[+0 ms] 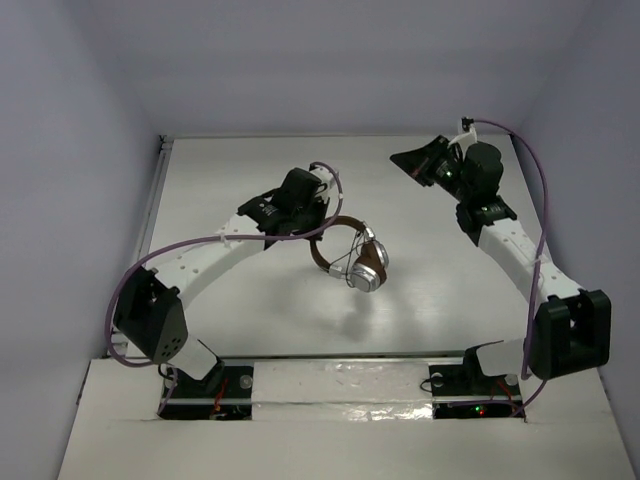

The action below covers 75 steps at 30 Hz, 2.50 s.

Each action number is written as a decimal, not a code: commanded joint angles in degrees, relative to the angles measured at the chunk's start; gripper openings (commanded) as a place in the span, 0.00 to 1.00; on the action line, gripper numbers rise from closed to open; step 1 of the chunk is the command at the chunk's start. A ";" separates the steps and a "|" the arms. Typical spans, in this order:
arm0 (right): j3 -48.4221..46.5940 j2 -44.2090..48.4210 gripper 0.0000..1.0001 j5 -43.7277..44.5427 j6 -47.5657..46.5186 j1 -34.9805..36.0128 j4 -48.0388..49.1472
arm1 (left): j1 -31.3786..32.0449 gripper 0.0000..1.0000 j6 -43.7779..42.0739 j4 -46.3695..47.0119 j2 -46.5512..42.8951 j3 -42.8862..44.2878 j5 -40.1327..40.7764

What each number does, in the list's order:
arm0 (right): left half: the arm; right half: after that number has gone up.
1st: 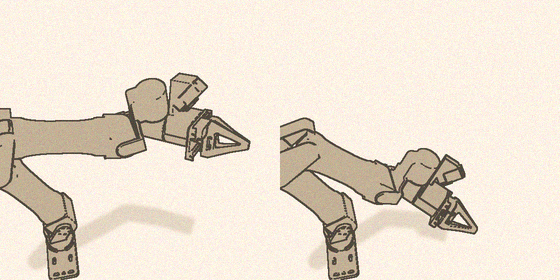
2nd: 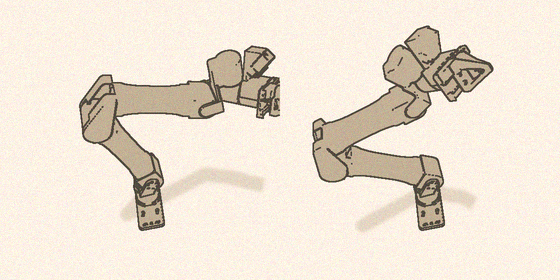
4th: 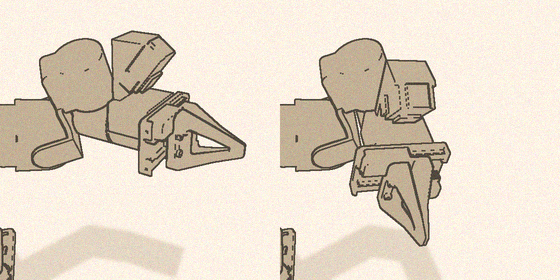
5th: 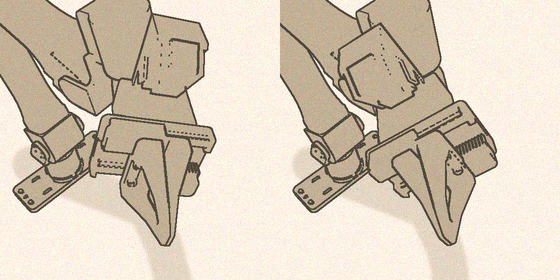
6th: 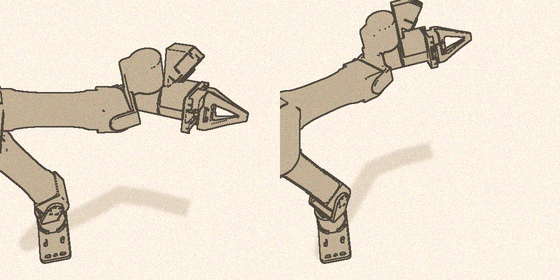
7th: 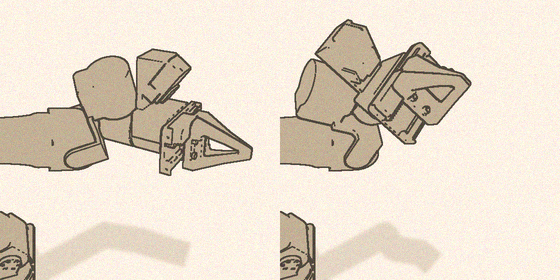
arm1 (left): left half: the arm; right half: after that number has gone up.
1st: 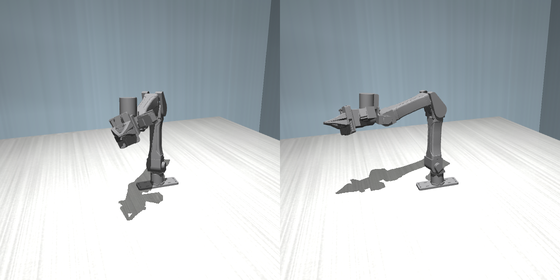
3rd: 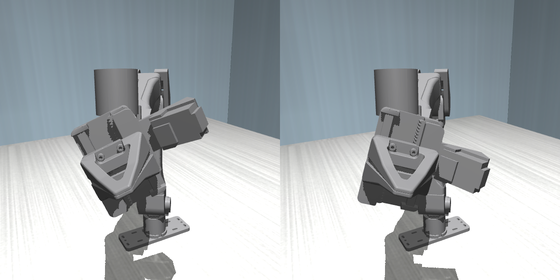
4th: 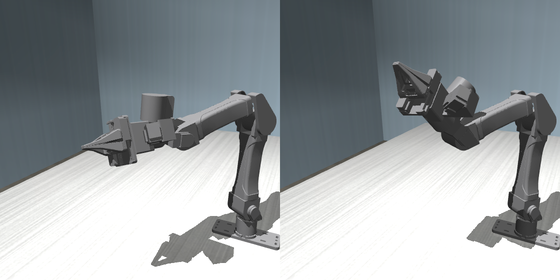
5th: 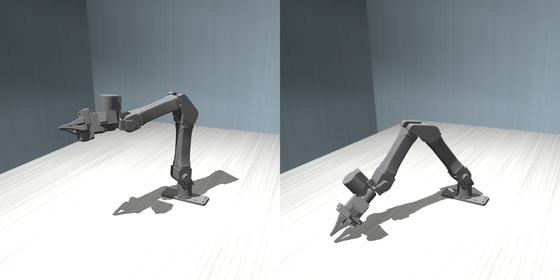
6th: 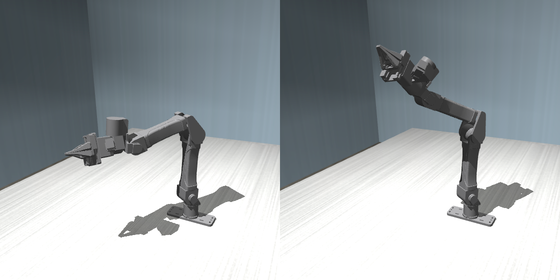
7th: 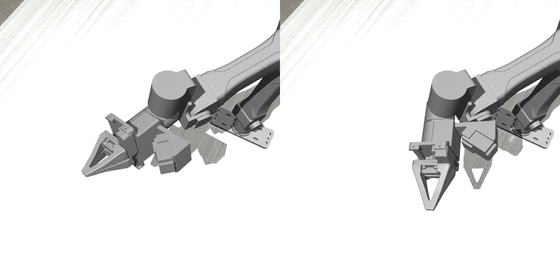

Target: Wrap the headphones

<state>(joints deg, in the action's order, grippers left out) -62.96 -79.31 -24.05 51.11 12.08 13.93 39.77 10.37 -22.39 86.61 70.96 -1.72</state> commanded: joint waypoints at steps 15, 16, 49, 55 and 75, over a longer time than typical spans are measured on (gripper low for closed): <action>10.14 4.78 0.39 -16.81 -27.91 -6.43 11.12 | -1.98 0.00 -2.37 -10.65 -6.80 21.67 -11.02; 10.14 4.43 0.39 -18.82 -27.56 -7.23 11.46 | -3.37 0.00 -2.20 -10.92 -7.85 21.77 -12.86; 14.26 18.92 0.01 0.67 -22.02 -7.07 11.64 | -6.90 0.00 10.11 21.66 -0.22 0.06 0.30; 15.32 20.07 0.02 0.24 -23.43 -7.07 11.38 | -6.37 0.00 10.37 31.43 8.65 -1.52 4.09; 16.29 21.47 0.39 -1.79 -20.44 -7.07 13.76 | -5.84 0.24 10.46 42.52 25.80 -1.00 12.88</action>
<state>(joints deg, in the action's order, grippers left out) -46.11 -59.59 -25.52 29.87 4.93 24.86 33.67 20.01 15.62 113.58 68.79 9.08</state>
